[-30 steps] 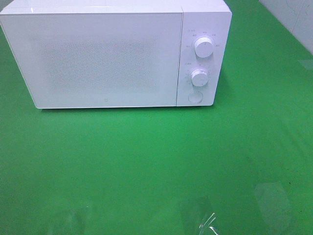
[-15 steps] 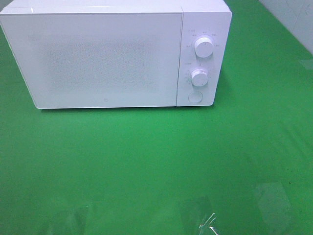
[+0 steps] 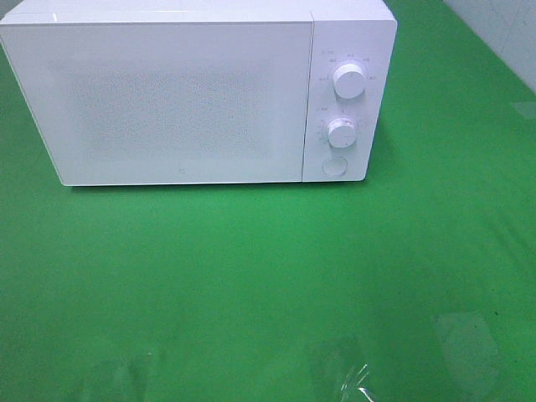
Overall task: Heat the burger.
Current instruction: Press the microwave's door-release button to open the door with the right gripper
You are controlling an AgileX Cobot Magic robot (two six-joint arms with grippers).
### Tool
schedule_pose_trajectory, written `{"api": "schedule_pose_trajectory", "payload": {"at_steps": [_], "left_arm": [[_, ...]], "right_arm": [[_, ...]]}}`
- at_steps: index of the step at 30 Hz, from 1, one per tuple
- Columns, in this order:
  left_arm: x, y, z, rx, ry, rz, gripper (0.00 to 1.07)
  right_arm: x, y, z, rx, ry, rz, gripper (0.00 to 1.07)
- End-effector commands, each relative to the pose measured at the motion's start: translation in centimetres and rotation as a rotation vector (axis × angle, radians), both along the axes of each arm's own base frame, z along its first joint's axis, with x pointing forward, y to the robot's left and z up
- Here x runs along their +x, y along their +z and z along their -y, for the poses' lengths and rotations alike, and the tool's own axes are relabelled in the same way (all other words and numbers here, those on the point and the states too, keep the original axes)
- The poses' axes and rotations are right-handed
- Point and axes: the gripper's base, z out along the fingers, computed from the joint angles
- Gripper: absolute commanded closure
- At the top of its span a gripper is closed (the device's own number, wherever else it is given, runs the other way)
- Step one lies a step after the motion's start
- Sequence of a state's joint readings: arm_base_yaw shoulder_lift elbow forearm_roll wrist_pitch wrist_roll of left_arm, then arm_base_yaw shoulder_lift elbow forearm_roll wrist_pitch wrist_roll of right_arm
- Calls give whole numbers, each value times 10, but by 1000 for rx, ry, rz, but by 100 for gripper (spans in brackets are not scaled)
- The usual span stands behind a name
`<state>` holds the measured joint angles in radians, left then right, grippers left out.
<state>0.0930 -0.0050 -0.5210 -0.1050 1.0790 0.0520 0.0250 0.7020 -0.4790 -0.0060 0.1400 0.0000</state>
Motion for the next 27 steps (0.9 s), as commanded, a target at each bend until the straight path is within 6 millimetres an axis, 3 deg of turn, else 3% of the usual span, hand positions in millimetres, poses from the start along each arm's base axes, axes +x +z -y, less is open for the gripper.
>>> {"api": "schedule_pose_trajectory", "payload": {"at_steps": [1,14,16,21,27], "left_arm": [[-1,0,0,-2,7,20,9],[-1,0,0,-2,7,20,9],[-1,0,0,-2,7,20,9],[-1,0,0,-2,7,20,9],[-1,0,0,-2,7,20,9]], "right_arm": [[8,-8,0,-2,-1,52,31],[41,-52,-1,72,-13,167,31],[48,-68,1,75,-34,169,31],[48,-86,2,67,-65,203,31],[50,-107,-19,-31,-54,186,31]]}}
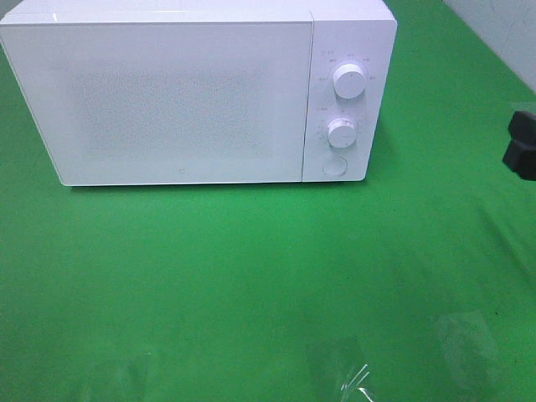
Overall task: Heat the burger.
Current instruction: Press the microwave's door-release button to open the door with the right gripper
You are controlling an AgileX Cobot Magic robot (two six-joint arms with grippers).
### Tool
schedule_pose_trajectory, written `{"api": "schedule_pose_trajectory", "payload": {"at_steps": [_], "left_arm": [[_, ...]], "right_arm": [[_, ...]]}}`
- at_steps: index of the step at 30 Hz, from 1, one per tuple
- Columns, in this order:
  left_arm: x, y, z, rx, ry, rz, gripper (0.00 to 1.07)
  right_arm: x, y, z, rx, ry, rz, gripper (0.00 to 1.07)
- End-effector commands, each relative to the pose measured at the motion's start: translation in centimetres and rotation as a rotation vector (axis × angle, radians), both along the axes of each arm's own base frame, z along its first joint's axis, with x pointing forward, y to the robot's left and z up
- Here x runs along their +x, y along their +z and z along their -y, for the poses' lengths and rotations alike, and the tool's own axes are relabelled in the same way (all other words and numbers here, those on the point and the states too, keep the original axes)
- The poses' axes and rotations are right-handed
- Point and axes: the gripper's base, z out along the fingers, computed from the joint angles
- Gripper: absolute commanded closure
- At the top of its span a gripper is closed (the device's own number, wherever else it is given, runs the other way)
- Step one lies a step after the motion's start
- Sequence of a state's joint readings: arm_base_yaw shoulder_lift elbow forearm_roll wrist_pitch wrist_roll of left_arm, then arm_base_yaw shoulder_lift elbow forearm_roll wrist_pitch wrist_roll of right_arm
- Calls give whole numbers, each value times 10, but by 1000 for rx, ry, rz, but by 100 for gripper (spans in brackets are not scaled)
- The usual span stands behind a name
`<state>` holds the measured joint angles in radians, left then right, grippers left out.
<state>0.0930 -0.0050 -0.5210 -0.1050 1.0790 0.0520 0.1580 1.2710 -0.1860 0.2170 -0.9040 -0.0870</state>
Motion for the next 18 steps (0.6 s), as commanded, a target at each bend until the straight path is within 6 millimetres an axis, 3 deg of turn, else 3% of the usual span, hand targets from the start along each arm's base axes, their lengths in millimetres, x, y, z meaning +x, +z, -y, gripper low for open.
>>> {"api": "schedule_pose_trajectory", "payload": {"at_steps": [1,7,18], "left_arm": [[-1,0,0,-2,7,20,9],[-1,0,0,-2,7,20,9],[-1,0,0,-2,7,20,9]], "right_arm": [[1,-7,-12,-79,-16,10,31],[-2,-21,-41,-170,-7,6,31],[-9,-34,-100,-170,96,-15,31]]}}
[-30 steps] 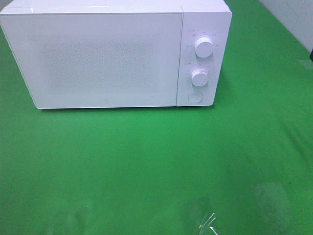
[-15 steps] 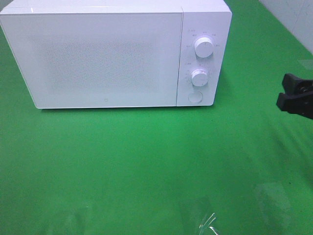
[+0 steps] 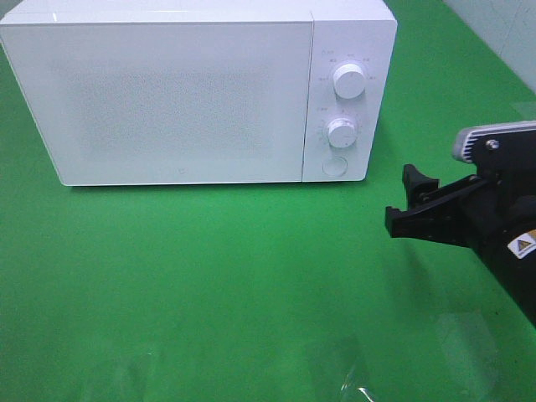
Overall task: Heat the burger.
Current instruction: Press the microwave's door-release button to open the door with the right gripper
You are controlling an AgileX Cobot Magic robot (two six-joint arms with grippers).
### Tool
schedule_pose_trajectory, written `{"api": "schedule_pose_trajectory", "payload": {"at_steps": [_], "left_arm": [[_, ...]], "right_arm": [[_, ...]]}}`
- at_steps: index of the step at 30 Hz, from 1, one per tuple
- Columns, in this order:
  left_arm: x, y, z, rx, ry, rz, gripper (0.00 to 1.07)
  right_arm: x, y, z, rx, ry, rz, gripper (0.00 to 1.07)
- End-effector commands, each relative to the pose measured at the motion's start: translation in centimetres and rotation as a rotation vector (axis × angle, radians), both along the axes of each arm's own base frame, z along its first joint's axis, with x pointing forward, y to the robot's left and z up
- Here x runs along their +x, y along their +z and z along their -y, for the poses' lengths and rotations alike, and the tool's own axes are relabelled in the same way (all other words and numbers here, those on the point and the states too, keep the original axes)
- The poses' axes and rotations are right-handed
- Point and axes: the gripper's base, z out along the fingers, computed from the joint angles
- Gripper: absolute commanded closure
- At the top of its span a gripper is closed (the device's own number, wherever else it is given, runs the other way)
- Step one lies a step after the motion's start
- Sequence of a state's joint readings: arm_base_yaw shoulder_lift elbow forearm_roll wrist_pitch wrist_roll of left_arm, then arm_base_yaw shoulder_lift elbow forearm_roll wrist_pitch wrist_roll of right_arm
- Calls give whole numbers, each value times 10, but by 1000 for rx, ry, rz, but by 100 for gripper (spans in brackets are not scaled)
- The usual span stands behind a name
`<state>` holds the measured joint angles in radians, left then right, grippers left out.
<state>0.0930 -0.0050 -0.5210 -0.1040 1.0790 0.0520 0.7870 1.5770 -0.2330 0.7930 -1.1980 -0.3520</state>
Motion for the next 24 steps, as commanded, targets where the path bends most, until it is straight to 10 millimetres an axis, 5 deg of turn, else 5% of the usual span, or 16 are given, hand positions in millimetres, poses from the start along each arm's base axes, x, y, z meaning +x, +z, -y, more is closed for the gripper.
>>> {"api": "schedule_pose_trajectory", "payload": {"at_steps": [1,13,24], "left_arm": [[-1,0,0,-2,7,20,9],[-1,0,0,-2,7,20,9],[-1,0,0,-2,7,20,9]], "right_arm": [[1,1,-22,-18,36,22,31],[3,4,-49,11,92,33,32],[3,4,-49,348,42,1,38]]}}
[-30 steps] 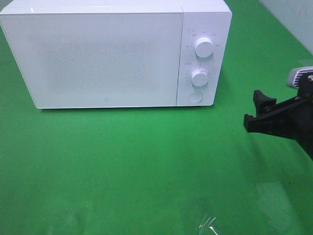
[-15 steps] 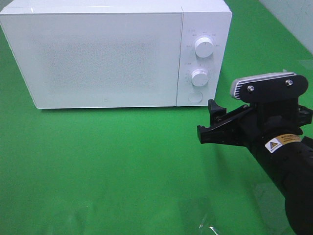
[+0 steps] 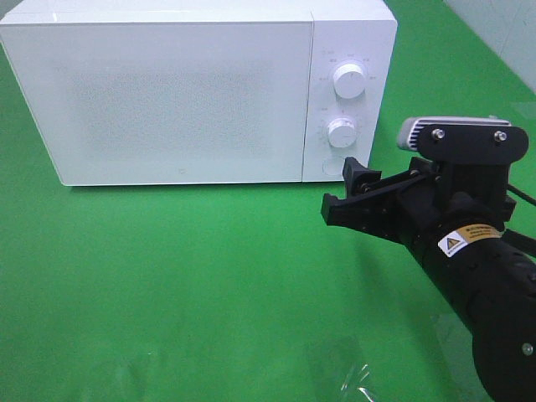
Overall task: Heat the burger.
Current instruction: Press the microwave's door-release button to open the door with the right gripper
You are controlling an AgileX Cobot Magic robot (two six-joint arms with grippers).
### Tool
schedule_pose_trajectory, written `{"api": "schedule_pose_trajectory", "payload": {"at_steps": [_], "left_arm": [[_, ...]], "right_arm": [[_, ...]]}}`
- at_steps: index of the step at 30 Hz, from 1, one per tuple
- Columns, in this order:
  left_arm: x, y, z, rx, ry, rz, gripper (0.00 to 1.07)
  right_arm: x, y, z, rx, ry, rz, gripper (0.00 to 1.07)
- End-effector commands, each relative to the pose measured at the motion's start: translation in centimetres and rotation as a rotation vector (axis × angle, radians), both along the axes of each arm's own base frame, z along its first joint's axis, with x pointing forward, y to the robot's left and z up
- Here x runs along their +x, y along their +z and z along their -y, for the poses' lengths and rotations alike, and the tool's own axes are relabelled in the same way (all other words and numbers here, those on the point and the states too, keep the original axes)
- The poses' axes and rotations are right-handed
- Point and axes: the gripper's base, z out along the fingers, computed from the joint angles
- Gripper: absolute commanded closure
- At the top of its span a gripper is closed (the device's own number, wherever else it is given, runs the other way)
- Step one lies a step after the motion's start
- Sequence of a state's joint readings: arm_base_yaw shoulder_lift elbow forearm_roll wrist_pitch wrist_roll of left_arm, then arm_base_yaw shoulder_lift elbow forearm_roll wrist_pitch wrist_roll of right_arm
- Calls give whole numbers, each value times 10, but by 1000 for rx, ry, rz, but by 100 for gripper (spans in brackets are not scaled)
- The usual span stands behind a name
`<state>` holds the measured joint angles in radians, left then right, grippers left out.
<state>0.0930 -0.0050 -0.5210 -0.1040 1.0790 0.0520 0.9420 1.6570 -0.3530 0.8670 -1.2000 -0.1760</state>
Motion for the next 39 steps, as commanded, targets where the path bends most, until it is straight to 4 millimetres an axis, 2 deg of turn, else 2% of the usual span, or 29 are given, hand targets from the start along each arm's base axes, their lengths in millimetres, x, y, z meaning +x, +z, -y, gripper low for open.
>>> {"api": "schedule_pose_trajectory", "payload": {"at_steps": [1,2,5,6,9,10,11,13,14,15,16,17,20,22,24,26,36,39], "left_arm": [[-1,0,0,-2,7,20,9],[-1,0,0,-2,7,20,9],[-1,0,0,-2,7,20,9],[-1,0,0,-2,7,20,9],[-1,0,0,-2,7,20,9],[-1,0,0,-2,7,20,9],[-1,0,0,-2,7,20,9],[-1,0,0,-2,7,20,9],[-1,0,0,-2,7,20,9],[-1,0,0,-2,7,20,9],[-1,0,0,-2,7,20,9],[-1,0,0,-2,7,20,9],[-1,0,0,-2,7,20,9],[-1,0,0,-2,7,20,9],[-1,0,0,-2,7,20,9],[-1,0,0,-2,7,20,9],[-1,0,0,-2,7,20,9],[-1,0,0,-2,7,20,9]], "right_arm": [[1,3,-1,215,-30,-10,40],[1,3,-1,343,-45,-30,43],[1,2,-2,444,-57,-49,45],[1,2,-2,584,-75,-71,47],[1,2,-2,659,-83,-86,51],[1,1,-2,799,-97,-116,56],[1,1,-2,799,-97,-116,56],[1,2,-5,1059,-106,-165,68],[1,2,-5,1059,-106,-165,68],[1,2,-6,1149,-108,-183,76],[1,2,-6,1149,-108,-183,76],[0,2,-7,1223,-109,-201,85],[0,2,-7,1246,-108,-207,88],[0,1,-8,1338,-121,-242,99],[0,1,-8,1338,-121,-242,99],[-1,-4,-9,1383,-162,-310,107],[2,-7,-9,1402,-209,-308,107],[7,-17,-16,1408,-234,-326,107]]}}
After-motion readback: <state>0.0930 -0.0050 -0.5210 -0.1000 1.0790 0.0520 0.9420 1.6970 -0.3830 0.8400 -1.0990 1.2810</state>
